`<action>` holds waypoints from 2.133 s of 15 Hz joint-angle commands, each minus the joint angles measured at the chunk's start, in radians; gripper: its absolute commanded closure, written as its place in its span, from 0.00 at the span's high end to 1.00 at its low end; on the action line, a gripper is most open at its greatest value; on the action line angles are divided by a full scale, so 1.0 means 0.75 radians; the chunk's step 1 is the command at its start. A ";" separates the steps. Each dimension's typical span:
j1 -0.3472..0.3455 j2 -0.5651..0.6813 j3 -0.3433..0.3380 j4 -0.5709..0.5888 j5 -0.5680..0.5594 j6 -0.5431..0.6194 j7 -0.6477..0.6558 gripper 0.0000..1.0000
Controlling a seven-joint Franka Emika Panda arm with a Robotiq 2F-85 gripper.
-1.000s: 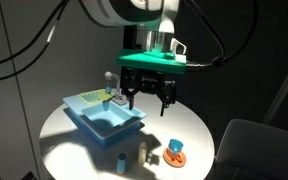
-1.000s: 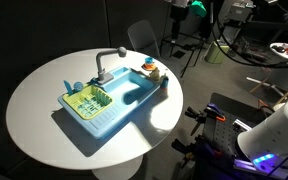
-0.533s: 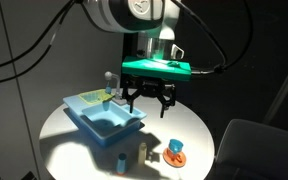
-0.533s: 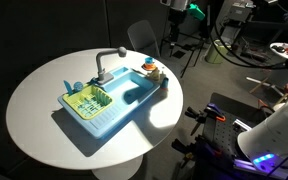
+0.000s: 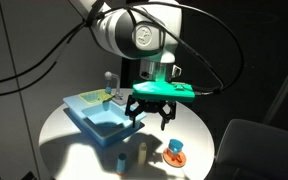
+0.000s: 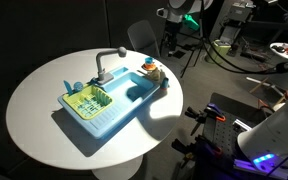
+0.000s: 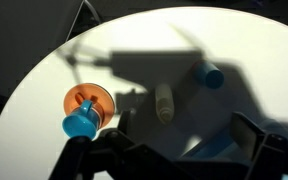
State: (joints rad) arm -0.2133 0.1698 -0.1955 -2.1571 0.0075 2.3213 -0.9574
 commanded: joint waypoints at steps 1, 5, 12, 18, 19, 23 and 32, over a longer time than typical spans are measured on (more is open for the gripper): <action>-0.033 0.077 0.037 0.037 0.044 0.039 -0.072 1.00; -0.050 0.157 0.064 0.062 0.062 0.060 -0.089 1.00; -0.076 0.279 0.104 0.138 0.035 0.091 -0.081 1.00; -0.081 0.366 0.141 0.210 0.025 0.115 -0.071 1.00; -0.082 0.378 0.147 0.223 0.025 0.115 -0.072 1.00; -0.088 0.420 0.159 0.266 0.022 0.108 -0.066 0.97; -0.129 0.400 0.149 0.225 0.025 0.095 -0.048 0.37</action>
State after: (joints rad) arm -0.2850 0.4818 -0.0938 -1.9845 0.0306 2.4050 -0.9897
